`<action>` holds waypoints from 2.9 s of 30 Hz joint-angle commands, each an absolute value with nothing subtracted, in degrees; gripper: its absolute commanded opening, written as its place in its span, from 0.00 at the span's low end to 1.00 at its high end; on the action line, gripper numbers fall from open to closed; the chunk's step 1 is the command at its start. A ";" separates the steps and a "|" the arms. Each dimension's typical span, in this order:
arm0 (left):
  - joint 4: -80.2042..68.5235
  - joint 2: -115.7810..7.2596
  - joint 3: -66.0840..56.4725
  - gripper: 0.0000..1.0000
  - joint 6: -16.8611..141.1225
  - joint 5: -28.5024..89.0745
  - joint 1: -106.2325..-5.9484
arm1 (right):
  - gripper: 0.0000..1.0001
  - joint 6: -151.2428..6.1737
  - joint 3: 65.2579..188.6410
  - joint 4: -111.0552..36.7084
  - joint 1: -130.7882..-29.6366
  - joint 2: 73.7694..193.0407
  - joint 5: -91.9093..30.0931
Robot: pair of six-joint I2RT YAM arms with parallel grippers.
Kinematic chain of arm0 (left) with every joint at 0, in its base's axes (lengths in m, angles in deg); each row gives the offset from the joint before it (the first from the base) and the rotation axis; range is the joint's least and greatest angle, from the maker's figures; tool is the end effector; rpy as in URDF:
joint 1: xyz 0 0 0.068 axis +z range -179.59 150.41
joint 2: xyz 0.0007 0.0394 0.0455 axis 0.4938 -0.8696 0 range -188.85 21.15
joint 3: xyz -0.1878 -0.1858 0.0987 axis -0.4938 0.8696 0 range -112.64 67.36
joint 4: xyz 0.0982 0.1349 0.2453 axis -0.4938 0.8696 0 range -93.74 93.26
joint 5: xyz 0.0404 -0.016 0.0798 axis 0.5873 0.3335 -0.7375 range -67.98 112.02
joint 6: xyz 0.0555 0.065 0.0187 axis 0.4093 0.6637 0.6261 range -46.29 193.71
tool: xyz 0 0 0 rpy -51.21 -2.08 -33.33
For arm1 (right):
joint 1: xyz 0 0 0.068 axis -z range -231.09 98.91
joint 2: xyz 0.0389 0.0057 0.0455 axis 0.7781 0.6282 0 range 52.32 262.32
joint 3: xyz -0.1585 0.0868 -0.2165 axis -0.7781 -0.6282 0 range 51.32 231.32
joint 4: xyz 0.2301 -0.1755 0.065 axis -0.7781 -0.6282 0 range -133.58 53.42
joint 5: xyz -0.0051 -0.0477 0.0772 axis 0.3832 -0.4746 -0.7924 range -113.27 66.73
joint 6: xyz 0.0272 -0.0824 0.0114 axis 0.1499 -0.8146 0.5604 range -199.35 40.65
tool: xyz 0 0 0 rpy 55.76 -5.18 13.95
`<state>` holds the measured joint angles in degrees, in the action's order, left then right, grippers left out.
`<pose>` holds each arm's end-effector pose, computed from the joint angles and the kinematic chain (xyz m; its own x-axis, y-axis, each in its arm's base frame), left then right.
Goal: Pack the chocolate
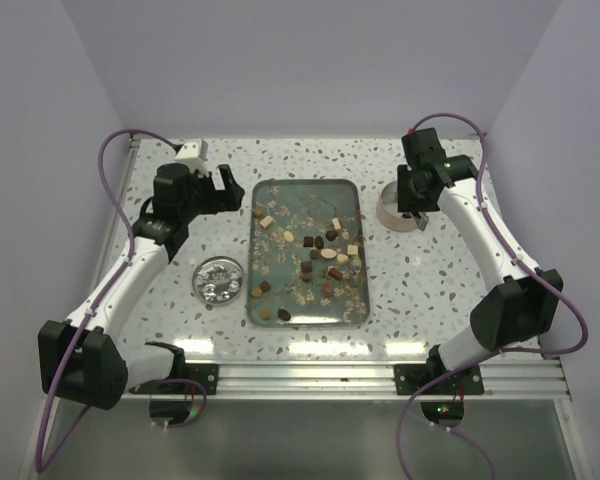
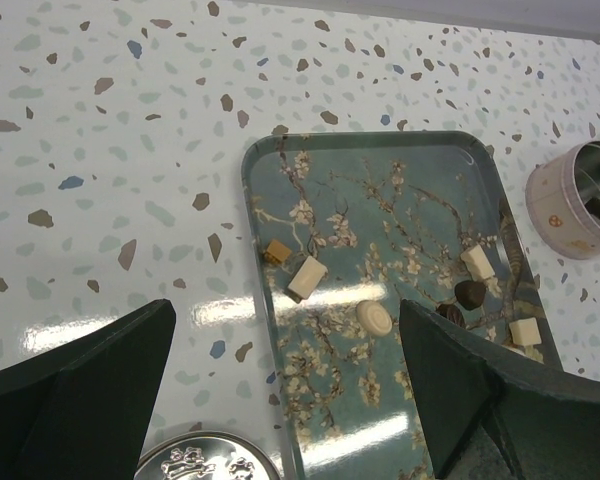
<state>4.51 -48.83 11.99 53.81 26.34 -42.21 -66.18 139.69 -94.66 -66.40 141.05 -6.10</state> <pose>0.3444 -0.0830 0.2986 -0.4534 -0.2463 -0.8566 0.1395 0.9296 -0.3411 0.3667 0.0766 0.3190 -0.8237 0.0001 -0.5670 0.0866 0.9883 -0.1257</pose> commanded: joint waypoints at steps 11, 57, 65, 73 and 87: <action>2.42 -50.22 11.03 1.00 55.08 27.21 -41.90 | 0.42 -64.06 144.57 -92.39 -72.52 139.77 -11.23; 4.53 -46.79 13.31 1.00 52.44 24.84 -41.90 | 0.42 -66.08 136.04 -85.53 -85.19 147.60 -9.12; 4.17 -46.79 13.75 1.00 51.56 24.93 -41.90 | 0.42 -66.52 135.16 -85.18 -85.19 149.00 -9.91; 3.65 -47.06 13.84 1.00 51.21 25.01 -41.90 | 0.34 -67.31 134.37 -85.62 -85.19 149.00 -8.77; 3.56 -47.59 13.58 1.00 51.65 25.28 -41.98 | 0.15 -67.75 140.95 -88.43 -85.10 149.44 -7.71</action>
